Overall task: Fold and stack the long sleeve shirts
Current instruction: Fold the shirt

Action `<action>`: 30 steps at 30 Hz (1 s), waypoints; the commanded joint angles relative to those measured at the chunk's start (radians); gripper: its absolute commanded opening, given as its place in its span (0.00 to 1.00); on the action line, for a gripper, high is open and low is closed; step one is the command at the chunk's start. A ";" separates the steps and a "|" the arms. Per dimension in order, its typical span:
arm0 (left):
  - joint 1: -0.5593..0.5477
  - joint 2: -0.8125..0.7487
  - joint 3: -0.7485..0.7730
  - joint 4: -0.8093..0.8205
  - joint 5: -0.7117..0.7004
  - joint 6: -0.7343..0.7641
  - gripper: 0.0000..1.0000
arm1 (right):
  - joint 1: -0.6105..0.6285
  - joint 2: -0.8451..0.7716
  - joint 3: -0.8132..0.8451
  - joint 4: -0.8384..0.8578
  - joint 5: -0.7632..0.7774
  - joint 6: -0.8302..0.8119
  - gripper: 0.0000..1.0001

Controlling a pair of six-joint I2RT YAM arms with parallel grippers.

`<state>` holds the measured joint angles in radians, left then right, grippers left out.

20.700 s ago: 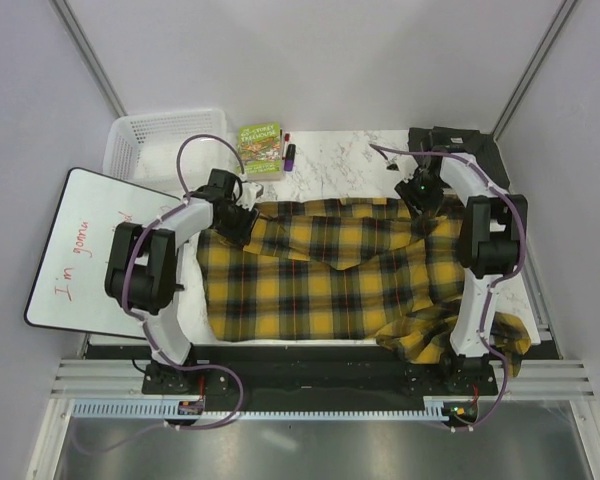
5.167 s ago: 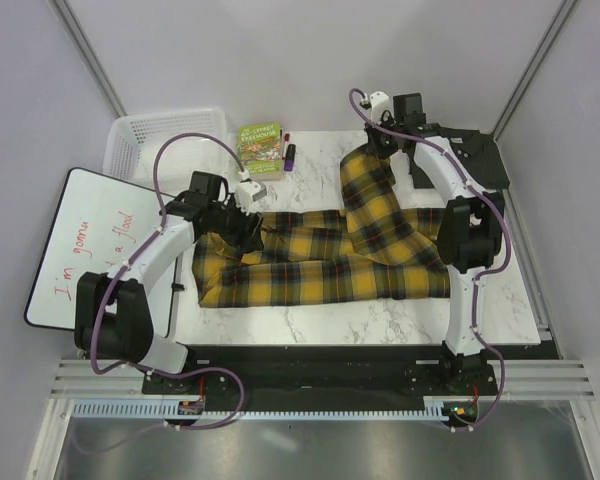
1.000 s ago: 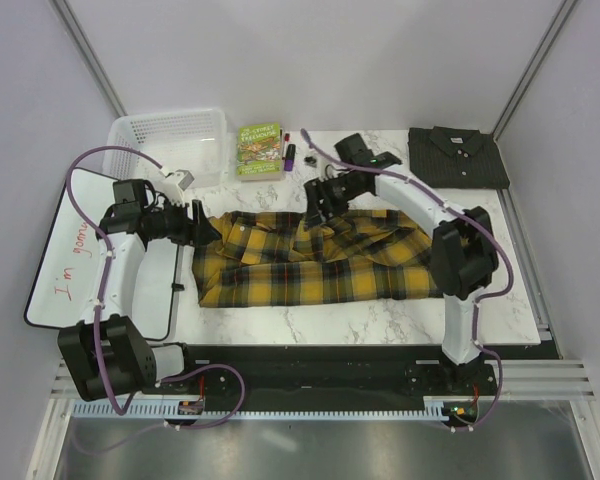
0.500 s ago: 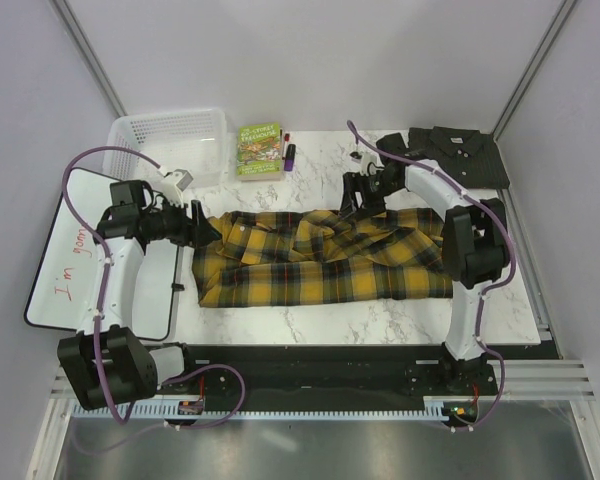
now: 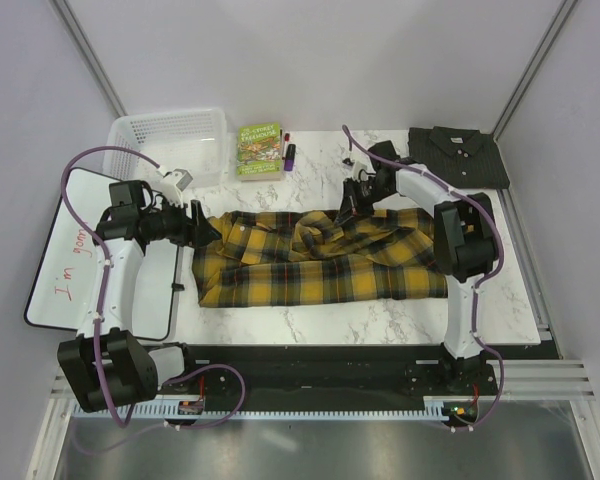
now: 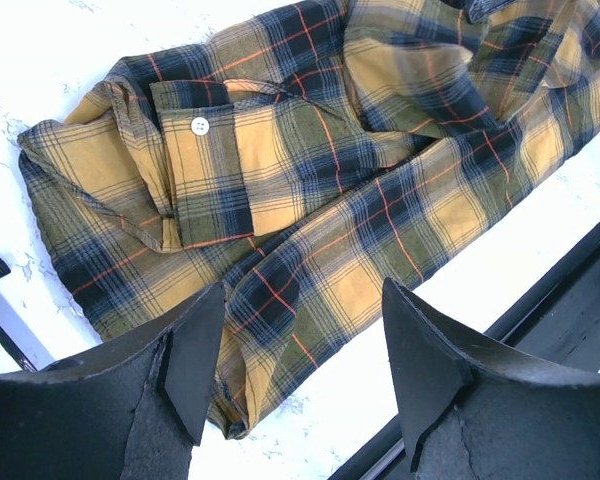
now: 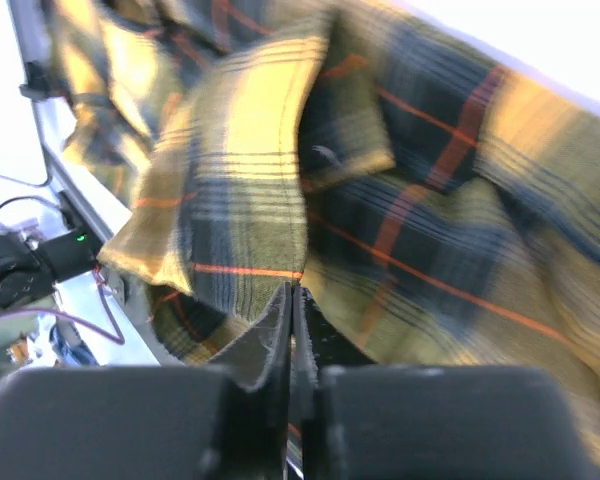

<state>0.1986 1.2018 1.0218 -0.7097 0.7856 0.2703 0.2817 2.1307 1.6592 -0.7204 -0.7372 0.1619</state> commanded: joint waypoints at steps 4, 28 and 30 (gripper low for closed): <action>0.002 0.021 0.023 -0.010 0.001 -0.026 0.70 | 0.141 -0.123 0.020 0.199 -0.151 0.070 0.00; -0.045 0.192 -0.055 0.012 0.115 -0.210 0.69 | 0.170 -0.362 0.045 -0.324 0.320 -0.651 0.61; -0.100 0.212 -0.052 0.013 0.087 -0.215 0.68 | 0.105 -0.391 -0.022 -0.327 0.440 -0.746 0.56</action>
<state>0.1776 1.3766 0.9668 -0.7071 0.8581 0.1146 0.4858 1.8088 1.7172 -0.9360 -0.5552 -0.3317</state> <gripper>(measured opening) 0.693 0.598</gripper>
